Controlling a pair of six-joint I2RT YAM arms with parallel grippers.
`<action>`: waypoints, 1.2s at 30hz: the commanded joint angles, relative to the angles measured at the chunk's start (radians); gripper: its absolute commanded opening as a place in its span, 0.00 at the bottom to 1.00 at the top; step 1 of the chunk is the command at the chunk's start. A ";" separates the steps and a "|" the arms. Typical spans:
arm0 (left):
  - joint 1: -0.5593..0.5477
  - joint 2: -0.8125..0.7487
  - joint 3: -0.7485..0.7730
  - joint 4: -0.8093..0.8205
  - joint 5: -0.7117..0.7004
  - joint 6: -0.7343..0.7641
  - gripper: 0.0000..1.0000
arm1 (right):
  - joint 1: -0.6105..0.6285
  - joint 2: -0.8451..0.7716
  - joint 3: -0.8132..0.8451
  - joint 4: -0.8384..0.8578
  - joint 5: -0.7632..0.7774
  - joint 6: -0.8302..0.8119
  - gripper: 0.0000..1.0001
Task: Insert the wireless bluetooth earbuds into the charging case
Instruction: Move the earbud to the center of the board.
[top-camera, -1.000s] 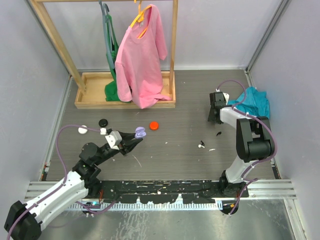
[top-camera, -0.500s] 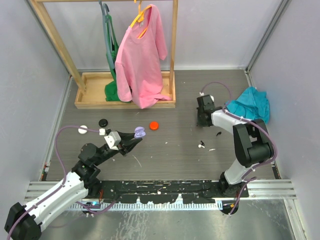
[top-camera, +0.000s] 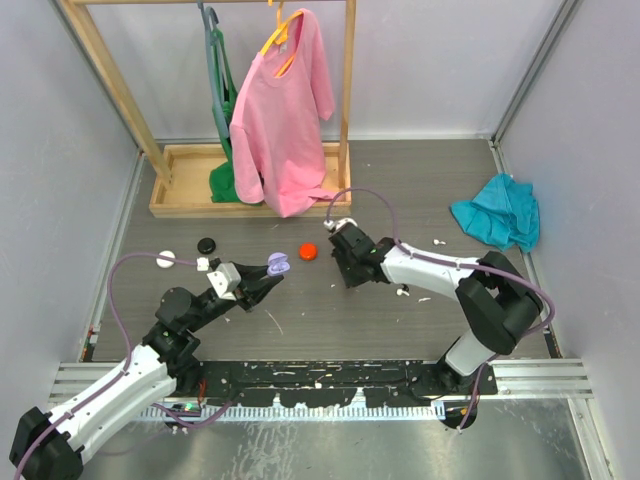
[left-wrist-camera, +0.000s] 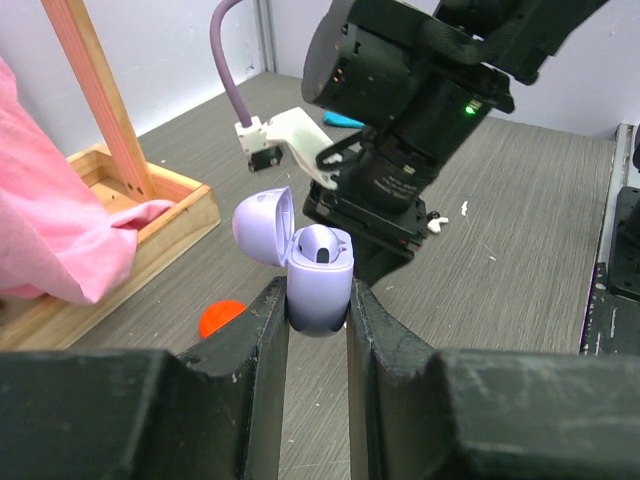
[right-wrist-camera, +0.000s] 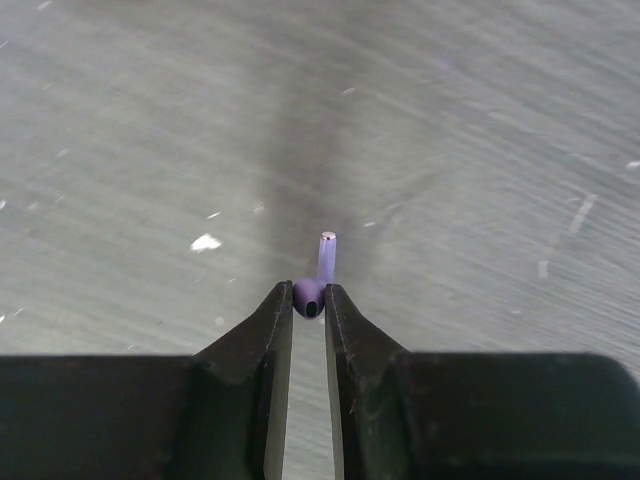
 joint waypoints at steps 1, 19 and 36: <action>-0.003 -0.002 0.033 0.038 -0.013 0.012 0.00 | 0.103 0.000 0.023 -0.019 0.018 0.009 0.21; -0.003 -0.004 0.034 0.037 -0.015 0.013 0.00 | 0.169 0.054 0.003 -0.008 0.004 0.118 0.37; -0.002 -0.011 0.033 0.031 -0.018 0.014 0.00 | 0.188 0.102 0.071 0.059 -0.141 0.131 0.39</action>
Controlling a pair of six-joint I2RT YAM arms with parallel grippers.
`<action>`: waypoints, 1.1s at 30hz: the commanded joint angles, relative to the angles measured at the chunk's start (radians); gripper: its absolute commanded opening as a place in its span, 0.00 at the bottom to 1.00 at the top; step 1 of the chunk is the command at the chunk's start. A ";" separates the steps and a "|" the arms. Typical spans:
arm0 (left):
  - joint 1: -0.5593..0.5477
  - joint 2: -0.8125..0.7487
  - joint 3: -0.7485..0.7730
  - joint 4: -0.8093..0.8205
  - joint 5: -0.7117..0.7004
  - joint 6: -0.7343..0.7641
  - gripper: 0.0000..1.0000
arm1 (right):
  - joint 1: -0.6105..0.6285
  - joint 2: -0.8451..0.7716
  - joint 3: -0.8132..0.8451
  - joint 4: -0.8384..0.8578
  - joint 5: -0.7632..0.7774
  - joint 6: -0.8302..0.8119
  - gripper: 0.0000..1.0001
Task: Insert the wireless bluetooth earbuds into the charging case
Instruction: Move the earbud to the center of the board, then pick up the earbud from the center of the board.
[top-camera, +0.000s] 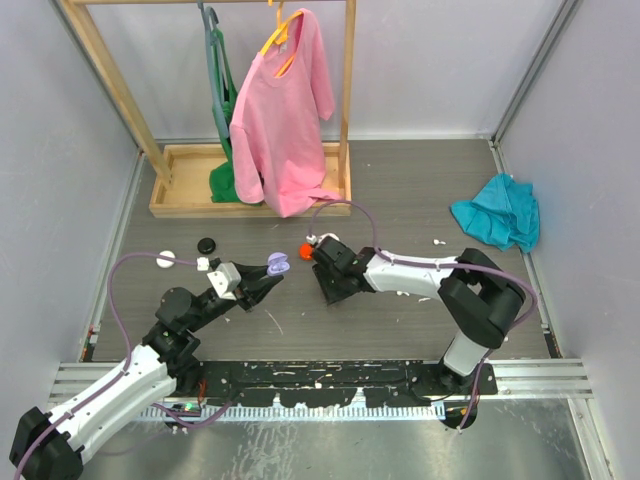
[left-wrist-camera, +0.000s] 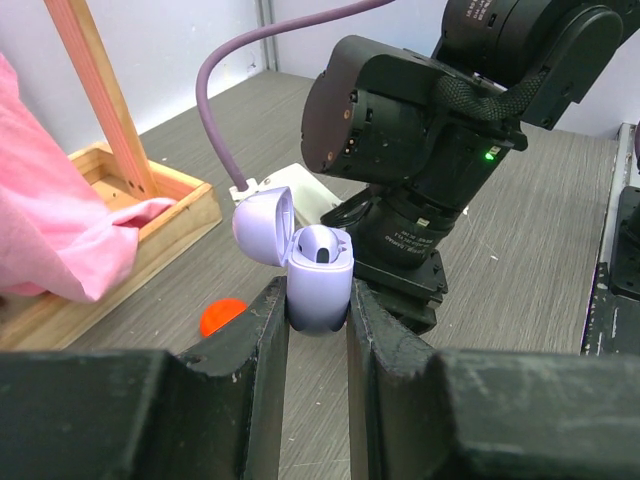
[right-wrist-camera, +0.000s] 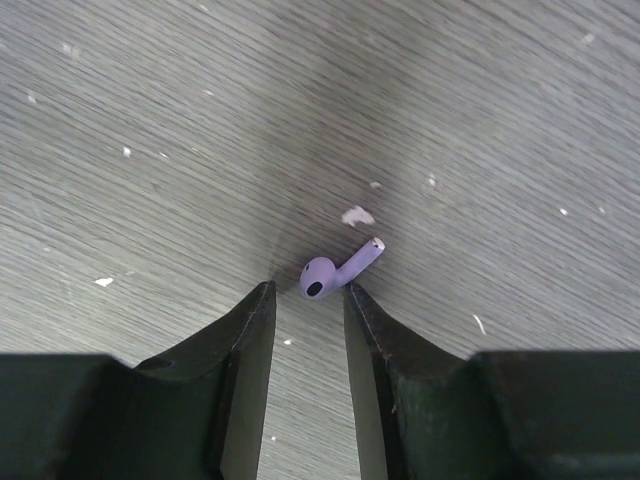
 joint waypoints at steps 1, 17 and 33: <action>-0.003 -0.012 0.033 0.033 -0.015 0.013 0.00 | 0.010 0.036 0.060 0.062 -0.083 0.017 0.39; -0.003 -0.048 0.029 0.021 -0.025 0.014 0.00 | 0.009 0.008 0.149 0.056 -0.073 -0.121 0.46; -0.003 -0.049 0.027 0.021 -0.027 0.016 0.00 | -0.019 0.118 0.193 0.034 -0.048 -0.246 0.40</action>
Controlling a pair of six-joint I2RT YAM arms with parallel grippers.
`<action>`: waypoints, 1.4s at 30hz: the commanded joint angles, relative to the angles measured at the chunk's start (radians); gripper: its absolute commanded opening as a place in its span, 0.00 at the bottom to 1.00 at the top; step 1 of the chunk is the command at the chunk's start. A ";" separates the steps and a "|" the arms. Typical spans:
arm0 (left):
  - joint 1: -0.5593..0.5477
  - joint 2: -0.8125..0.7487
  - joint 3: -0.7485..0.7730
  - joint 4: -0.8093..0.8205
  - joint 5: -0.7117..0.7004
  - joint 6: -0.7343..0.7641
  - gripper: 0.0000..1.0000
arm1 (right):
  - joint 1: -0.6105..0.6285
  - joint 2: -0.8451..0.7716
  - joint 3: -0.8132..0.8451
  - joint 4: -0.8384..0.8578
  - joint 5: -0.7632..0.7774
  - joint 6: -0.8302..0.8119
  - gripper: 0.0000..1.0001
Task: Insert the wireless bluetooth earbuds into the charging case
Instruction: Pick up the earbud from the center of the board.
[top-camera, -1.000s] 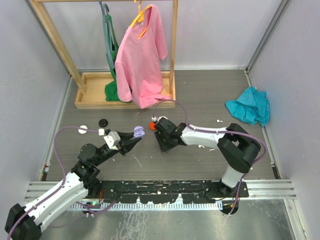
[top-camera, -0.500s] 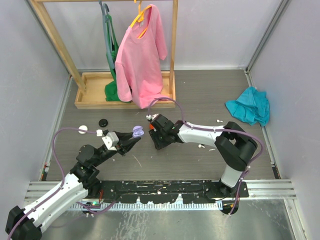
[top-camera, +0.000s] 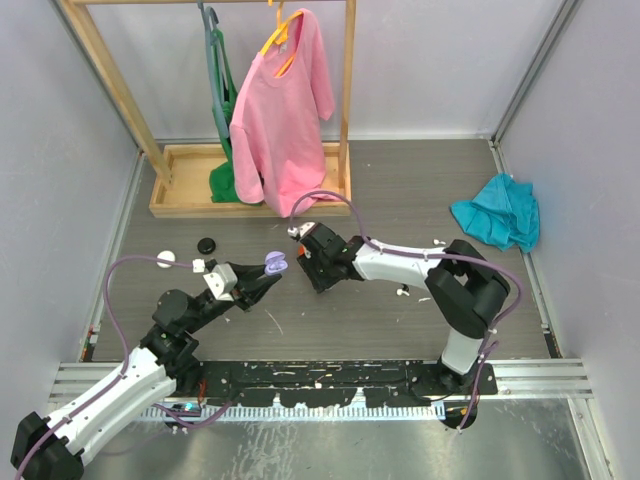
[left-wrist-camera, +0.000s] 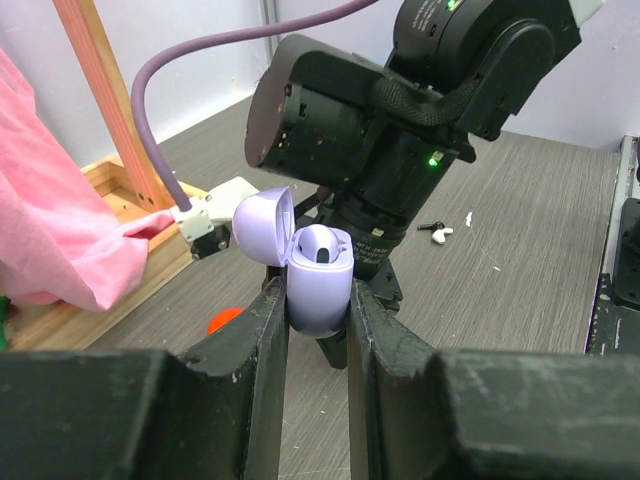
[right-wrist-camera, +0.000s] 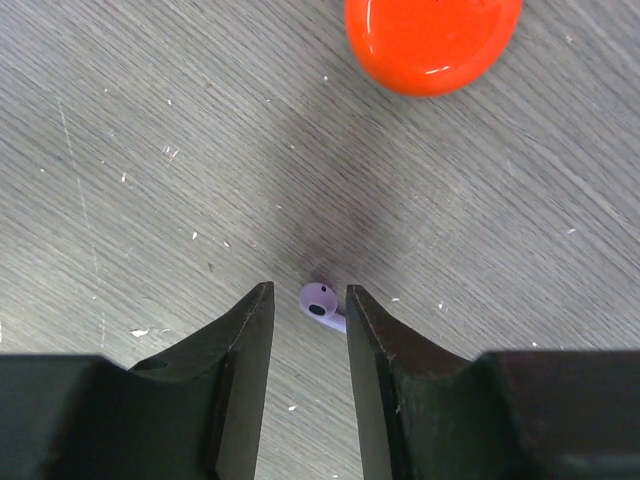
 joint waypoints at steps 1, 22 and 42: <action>-0.003 -0.010 0.027 0.032 -0.013 0.015 0.00 | -0.002 0.034 0.051 -0.007 0.014 -0.045 0.40; -0.003 0.005 0.031 0.038 -0.003 0.014 0.00 | -0.012 0.014 0.037 -0.134 -0.123 0.028 0.40; -0.003 0.002 0.031 0.039 -0.007 0.011 0.00 | -0.011 0.069 0.229 -0.272 -0.015 0.009 0.40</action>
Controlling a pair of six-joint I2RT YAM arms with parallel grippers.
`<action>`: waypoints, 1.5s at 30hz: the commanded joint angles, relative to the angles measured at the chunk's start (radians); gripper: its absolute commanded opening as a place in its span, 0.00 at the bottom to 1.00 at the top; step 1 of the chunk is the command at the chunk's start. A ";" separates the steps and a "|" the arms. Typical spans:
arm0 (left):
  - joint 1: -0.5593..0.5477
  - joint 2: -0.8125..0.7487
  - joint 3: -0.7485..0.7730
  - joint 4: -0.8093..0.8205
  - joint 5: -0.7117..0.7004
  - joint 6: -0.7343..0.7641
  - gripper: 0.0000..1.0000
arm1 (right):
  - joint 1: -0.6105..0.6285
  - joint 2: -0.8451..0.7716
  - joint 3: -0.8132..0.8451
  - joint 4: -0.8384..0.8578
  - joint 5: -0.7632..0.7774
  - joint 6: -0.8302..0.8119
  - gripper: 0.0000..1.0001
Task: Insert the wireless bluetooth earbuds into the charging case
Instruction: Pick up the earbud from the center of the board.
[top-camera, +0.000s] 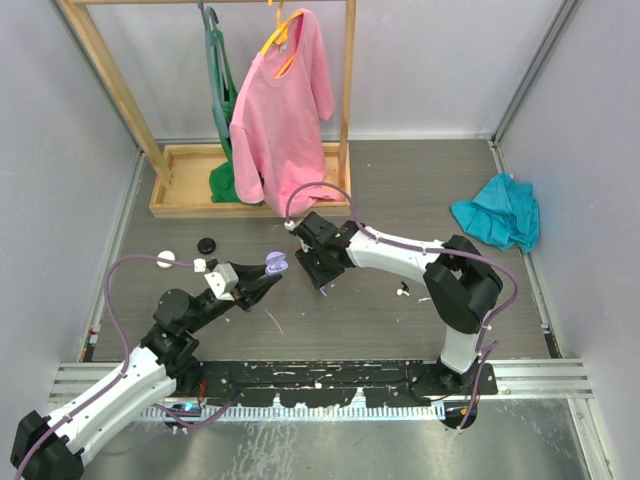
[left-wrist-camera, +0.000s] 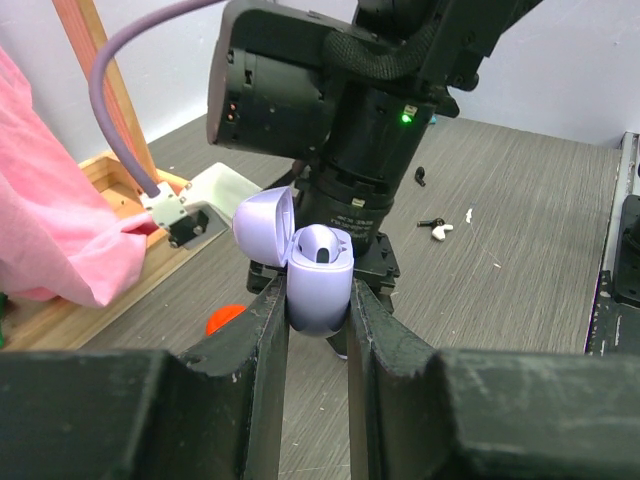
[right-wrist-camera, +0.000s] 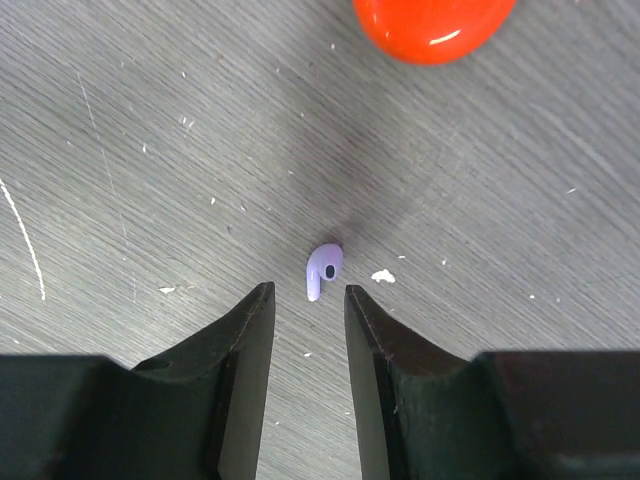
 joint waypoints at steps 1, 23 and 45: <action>-0.003 -0.007 0.031 0.039 -0.007 0.011 0.00 | 0.003 0.024 0.082 -0.043 0.034 -0.018 0.40; -0.003 0.000 0.032 0.037 -0.008 0.015 0.00 | 0.003 0.172 0.154 -0.119 0.024 -0.042 0.33; -0.003 -0.007 -0.003 0.109 0.023 0.016 0.00 | 0.003 -0.274 -0.054 0.113 0.100 -0.029 0.17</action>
